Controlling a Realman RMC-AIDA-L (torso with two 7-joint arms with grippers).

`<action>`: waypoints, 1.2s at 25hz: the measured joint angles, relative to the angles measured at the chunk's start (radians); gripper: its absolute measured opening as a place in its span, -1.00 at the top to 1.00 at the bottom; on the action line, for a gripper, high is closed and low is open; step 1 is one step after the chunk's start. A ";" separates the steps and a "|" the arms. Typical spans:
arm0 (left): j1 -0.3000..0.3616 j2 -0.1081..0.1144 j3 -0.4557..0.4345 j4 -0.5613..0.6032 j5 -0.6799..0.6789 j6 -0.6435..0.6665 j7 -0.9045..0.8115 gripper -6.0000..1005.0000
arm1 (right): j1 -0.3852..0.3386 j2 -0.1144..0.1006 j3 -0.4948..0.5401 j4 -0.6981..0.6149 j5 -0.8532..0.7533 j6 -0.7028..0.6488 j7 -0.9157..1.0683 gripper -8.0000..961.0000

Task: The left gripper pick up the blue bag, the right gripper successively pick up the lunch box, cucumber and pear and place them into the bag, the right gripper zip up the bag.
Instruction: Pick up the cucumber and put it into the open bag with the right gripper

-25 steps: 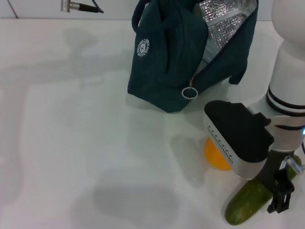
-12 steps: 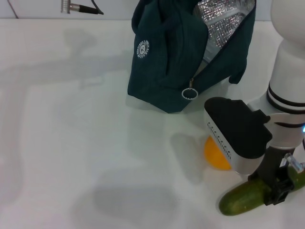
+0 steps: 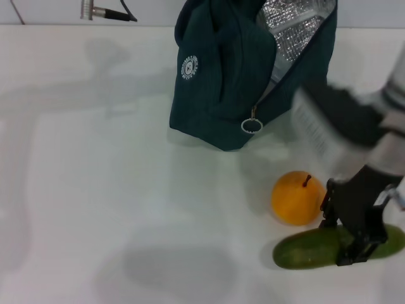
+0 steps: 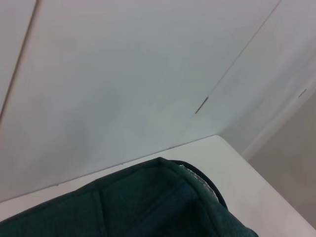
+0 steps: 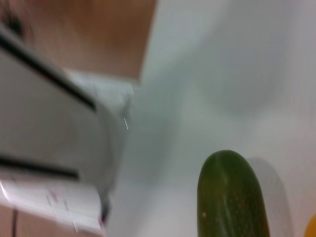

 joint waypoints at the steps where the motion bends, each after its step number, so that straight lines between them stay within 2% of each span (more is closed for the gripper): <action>1: 0.000 0.000 0.000 0.000 0.001 0.000 0.000 0.92 | 0.000 0.000 0.000 0.000 0.000 0.000 0.000 -0.13; 3: 0.000 0.000 0.001 0.000 0.002 0.000 0.000 0.92 | -0.021 -0.004 0.143 0.001 0.019 -0.063 -0.049 -0.13; 8: 0.002 0.001 0.003 0.000 0.007 0.003 -0.004 0.92 | -0.130 -0.019 0.577 0.015 0.116 -0.233 -0.227 -0.14; 10: 0.003 0.001 0.004 0.000 0.008 0.004 -0.004 0.92 | -0.175 -0.029 0.680 0.022 0.170 -0.259 -0.278 -0.14; 13: 0.003 0.001 0.004 0.000 0.008 0.015 -0.002 0.92 | -0.282 -0.040 0.819 0.032 0.330 -0.249 -0.382 -0.15; 15: 0.003 0.000 0.005 0.000 0.007 0.031 -0.002 0.92 | -0.354 -0.033 0.873 0.035 0.437 -0.208 -0.459 -0.15; 16: 0.002 0.000 0.006 0.000 0.007 0.039 -0.002 0.92 | -0.397 -0.022 0.889 0.035 0.501 -0.165 -0.511 -0.15; 20: -0.004 -0.001 0.019 0.000 0.005 0.056 -0.006 0.92 | -0.497 -0.002 0.869 0.099 0.731 -0.016 -0.696 -0.16; 24: -0.003 -0.001 0.030 0.007 0.001 0.059 -0.008 0.92 | -0.502 -0.004 0.850 0.267 0.949 0.019 -0.888 -0.17; 30: -0.016 -0.002 0.030 0.008 -0.003 0.069 -0.033 0.92 | -0.447 0.003 0.833 0.479 1.178 0.031 -1.173 -0.18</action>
